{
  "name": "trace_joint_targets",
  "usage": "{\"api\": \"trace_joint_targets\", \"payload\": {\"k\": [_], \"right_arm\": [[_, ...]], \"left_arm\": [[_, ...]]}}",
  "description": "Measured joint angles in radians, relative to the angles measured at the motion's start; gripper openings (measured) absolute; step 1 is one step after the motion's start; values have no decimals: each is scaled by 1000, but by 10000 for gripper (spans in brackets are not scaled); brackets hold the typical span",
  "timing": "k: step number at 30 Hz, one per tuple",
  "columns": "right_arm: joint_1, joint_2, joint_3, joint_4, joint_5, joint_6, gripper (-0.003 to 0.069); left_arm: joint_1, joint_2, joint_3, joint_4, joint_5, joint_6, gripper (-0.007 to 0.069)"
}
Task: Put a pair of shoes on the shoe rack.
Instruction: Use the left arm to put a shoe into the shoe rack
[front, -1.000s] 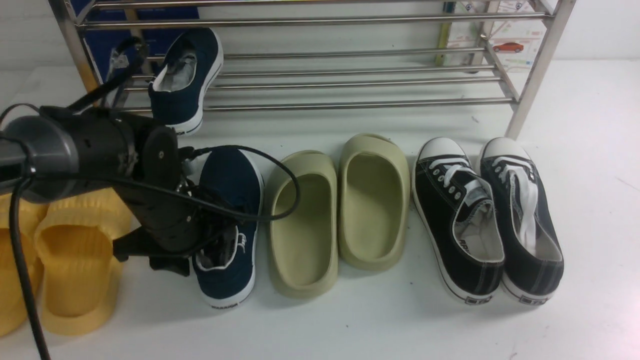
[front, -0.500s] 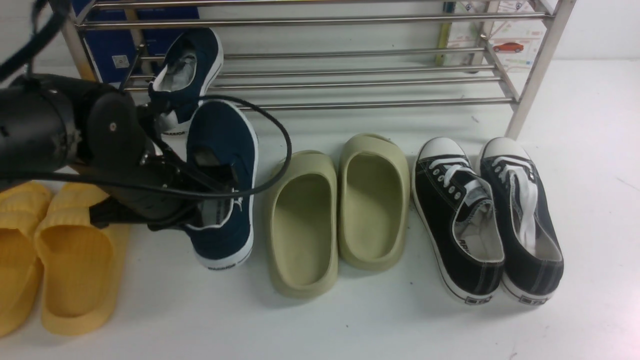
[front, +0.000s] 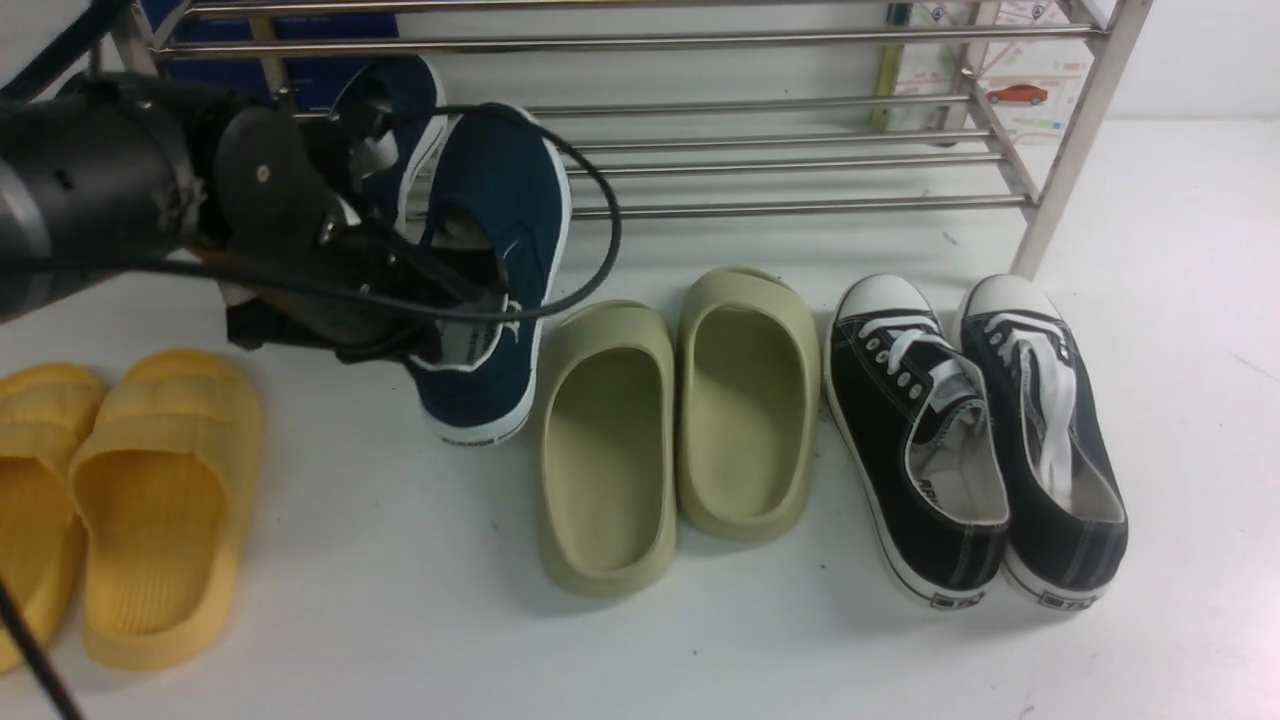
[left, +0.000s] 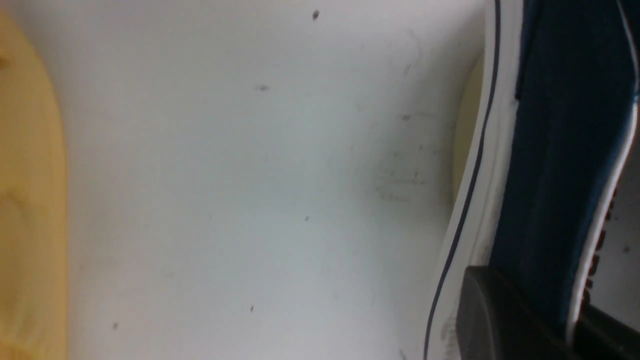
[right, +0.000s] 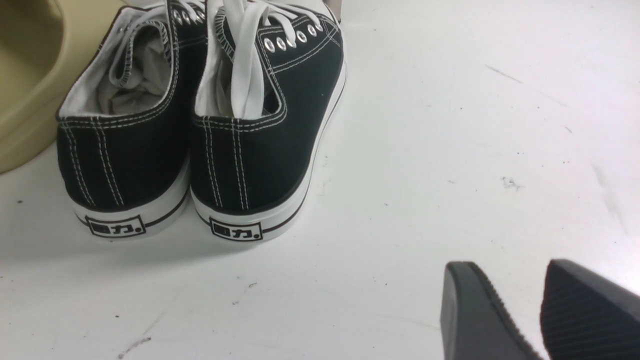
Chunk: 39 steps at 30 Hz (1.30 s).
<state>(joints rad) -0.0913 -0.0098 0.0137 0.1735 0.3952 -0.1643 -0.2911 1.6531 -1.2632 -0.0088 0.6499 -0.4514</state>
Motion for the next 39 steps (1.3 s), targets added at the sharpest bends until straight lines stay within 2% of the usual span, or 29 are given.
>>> {"api": "trace_joint_targets", "payload": {"k": [11, 16, 23, 32, 35, 39], "right_arm": [[0, 0, 0, 0, 0, 0, 246], [0, 0, 0, 0, 0, 0, 246], [0, 0, 0, 0, 0, 0, 246], [0, 0, 0, 0, 0, 0, 246], [0, 0, 0, 0, 0, 0, 246], [0, 0, 0, 0, 0, 0, 246]], "left_arm": [[1, 260, -354, 29, 153, -22, -9], [39, 347, -489, 23, 192, -23, -9], [103, 435, -598, -10, 202, -22, -9], [106, 474, -614, -6, 191, -3, -4], [106, 474, -614, -6, 187, -1, 29], [106, 473, -614, -8, 155, -1, 132]]}}
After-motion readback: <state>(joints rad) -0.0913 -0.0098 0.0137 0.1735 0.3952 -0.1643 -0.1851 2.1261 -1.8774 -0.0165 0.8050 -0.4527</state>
